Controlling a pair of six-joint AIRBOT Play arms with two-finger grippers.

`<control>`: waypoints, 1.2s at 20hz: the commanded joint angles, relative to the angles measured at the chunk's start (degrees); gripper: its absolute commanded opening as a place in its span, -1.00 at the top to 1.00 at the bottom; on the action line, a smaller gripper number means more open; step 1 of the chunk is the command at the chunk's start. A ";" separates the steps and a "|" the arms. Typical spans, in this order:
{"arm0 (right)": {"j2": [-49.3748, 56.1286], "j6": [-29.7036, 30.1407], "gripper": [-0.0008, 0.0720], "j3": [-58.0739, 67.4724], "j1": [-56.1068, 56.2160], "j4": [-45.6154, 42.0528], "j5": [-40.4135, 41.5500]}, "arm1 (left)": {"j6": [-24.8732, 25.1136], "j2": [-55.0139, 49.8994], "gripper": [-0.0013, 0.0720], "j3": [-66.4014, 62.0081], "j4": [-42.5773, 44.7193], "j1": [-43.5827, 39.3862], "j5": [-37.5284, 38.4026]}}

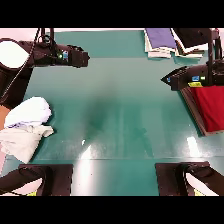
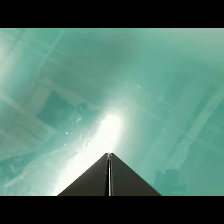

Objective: Fold the shirts.

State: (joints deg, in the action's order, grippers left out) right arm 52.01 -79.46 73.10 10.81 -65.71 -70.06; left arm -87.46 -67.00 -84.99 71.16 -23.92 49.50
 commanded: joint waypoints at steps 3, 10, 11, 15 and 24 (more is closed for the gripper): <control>0.02 -0.02 0.93 0.04 0.04 0.00 0.00 | -0.66 0.00 0.89 0.00 -1.29 -0.02 -3.63; 0.04 -0.02 0.93 0.07 0.04 0.00 1.14 | 0.74 6.82 0.89 -3.80 7.41 10.84 13.62; 0.04 -0.02 0.93 0.07 0.04 0.00 1.16 | 2.51 8.96 0.89 -3.80 10.25 13.33 15.85; 0.04 -0.02 0.93 0.04 0.07 0.00 1.42 | 5.14 13.38 0.89 -3.76 18.12 19.50 22.80; 0.04 -0.07 0.93 0.04 0.07 0.13 1.64 | 1.99 7.30 -0.55 24.59 24.74 31.54 17.53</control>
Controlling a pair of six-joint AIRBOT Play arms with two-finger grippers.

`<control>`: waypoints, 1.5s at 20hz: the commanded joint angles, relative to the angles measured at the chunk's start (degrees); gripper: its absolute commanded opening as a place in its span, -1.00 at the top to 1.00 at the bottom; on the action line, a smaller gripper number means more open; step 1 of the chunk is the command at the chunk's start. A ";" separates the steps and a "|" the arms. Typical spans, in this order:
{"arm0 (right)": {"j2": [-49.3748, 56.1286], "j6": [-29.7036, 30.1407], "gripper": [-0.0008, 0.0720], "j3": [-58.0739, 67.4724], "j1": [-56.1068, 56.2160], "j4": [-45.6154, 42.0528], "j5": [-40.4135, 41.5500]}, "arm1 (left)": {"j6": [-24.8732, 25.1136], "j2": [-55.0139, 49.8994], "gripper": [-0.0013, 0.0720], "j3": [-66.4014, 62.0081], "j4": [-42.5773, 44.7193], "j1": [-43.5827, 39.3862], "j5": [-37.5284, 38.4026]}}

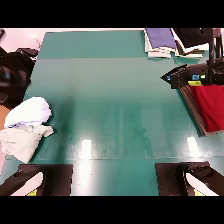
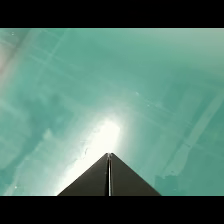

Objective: Fold the shirts.

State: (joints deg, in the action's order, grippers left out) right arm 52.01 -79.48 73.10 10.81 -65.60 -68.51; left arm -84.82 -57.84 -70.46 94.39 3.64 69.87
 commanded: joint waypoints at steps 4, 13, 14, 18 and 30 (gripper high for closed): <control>0.04 -0.04 0.93 0.04 0.07 0.02 0.15 | -0.70 -4.68 -0.55 20.87 1.03 4.87 -11.74; 0.04 -1.42 0.93 0.70 0.07 0.09 5.46 | -0.68 -4.20 0.90 12.39 0.50 3.93 -6.16; 0.11 -2.84 0.93 1.90 0.07 0.09 5.99 | -0.66 -2.84 0.90 7.61 0.55 2.67 -4.46; 1.36 -3.02 0.93 11.02 0.04 -0.28 6.27 | -0.66 2.10 0.90 -14.86 -0.66 -8.41 -3.23; 10.43 -2.99 0.93 35.26 -1.99 -0.63 4.35 | 7.76 -11.26 0.89 -30.80 -7.91 -48.57 -7.15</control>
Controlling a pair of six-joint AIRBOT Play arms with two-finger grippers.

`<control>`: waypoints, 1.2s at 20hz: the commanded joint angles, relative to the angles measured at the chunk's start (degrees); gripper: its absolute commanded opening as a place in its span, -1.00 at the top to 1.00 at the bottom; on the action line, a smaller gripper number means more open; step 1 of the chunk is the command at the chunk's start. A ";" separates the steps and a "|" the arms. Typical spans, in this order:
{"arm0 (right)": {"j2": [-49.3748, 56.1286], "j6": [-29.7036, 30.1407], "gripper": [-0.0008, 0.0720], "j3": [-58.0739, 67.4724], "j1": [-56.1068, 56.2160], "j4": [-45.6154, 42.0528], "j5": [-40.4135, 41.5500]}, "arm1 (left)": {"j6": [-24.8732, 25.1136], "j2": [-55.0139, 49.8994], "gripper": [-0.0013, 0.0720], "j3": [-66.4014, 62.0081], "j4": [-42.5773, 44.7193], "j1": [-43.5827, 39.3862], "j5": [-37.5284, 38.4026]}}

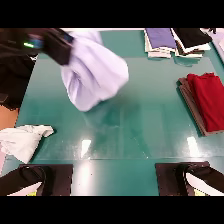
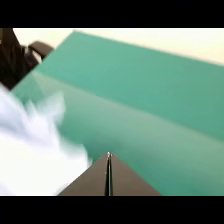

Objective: Fold the shirts.

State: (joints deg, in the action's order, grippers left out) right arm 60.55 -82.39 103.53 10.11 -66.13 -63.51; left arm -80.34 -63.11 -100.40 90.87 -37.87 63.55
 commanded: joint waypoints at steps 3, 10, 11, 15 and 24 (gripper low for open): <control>3.43 -0.17 0.93 8.39 -5.29 0.15 -4.13 | 3.39 -14.21 -0.70 -0.87 -12.48 -7.82 -3.08; 3.80 -0.20 0.93 6.16 -7.56 0.22 -8.76 | -5.07 -16.48 -0.69 0.70 -11.89 15.28 3.52; 3.80 -0.20 0.93 5.35 -7.56 0.52 -8.72 | -6.71 -16.48 -0.69 2.97 -12.96 19.85 4.74; 3.80 -0.20 0.93 0.81 -7.56 0.63 -8.68 | -6.29 -16.48 -0.69 19.06 -21.99 30.10 4.76; 3.85 -0.20 0.93 -5.90 -7.56 2.14 -6.93 | 3.10 -21.05 -0.69 43.45 -40.04 30.21 -6.99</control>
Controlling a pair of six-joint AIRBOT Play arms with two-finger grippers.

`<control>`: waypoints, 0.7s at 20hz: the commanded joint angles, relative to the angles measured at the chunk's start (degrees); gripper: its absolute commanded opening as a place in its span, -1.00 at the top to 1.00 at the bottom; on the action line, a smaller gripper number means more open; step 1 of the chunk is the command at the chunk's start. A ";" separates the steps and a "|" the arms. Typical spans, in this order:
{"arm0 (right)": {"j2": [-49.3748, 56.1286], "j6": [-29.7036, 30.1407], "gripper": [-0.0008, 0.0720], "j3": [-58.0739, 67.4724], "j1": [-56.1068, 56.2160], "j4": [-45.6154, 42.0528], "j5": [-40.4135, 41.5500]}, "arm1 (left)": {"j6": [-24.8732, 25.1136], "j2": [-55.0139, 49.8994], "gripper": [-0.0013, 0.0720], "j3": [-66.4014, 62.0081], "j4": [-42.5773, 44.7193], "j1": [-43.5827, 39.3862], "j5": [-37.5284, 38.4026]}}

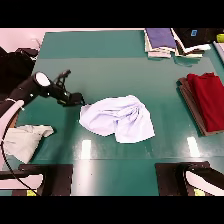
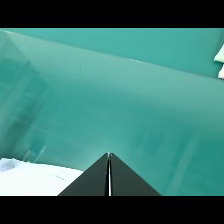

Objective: Fold the shirts.

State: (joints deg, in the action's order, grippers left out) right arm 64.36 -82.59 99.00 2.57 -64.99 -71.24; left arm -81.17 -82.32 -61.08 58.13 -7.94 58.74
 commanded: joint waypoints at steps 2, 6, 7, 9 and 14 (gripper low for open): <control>0.04 0.00 0.93 -1.38 -0.02 0.98 0.81 | 4.35 -2.19 -0.69 4.11 -7.58 -0.68 -2.91; 0.04 0.00 0.93 -1.40 -0.04 0.90 -0.46 | 5.20 -2.12 0.47 3.41 -7.56 -3.72 -4.20; 0.00 0.00 0.93 -1.77 -0.52 0.44 -2.38 | 5.20 -1.75 0.89 2.45 -7.23 -3.52 -3.78; -0.57 0.00 0.93 -5.66 -2.69 0.46 -6.73 | 5.18 -0.11 0.90 -0.70 -5.31 -2.99 -3.65; -6.47 0.31 0.86 -32.83 -7.39 0.55 -7.89 | 5.16 4.55 0.90 -7.43 0.46 -2.95 -3.69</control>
State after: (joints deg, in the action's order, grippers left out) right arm 60.80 -82.59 79.50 -2.70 -64.60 -78.46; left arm -76.14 -79.79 -65.45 55.64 -10.87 55.24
